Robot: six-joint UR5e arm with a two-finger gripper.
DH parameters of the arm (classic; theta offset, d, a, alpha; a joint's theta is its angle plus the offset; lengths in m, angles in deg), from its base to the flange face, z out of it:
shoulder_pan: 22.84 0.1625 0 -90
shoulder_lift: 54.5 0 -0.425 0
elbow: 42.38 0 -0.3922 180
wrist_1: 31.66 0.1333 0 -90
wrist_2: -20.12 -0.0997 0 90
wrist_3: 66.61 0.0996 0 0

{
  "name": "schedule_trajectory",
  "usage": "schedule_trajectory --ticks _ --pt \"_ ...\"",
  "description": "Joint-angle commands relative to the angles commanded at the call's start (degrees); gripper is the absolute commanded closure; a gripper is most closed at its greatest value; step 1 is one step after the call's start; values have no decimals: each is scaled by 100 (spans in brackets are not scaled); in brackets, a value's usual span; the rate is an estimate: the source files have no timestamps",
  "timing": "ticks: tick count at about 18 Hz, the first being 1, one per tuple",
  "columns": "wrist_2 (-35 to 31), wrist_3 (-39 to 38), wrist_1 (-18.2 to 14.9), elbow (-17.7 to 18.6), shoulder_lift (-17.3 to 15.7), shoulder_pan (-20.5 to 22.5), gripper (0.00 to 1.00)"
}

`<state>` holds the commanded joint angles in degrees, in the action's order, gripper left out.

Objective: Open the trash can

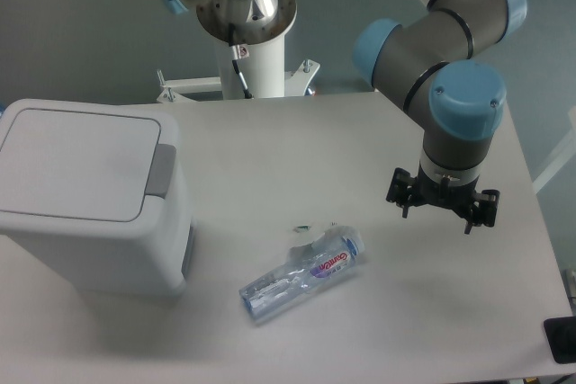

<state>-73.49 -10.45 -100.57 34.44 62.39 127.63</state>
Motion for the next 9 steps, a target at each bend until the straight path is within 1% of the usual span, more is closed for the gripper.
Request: schedule_trajectory --ticks 4,9 --pt "35 -52 -9 9 -9 0 0" --pt "289 -62 0 -61 -18 -17 0"
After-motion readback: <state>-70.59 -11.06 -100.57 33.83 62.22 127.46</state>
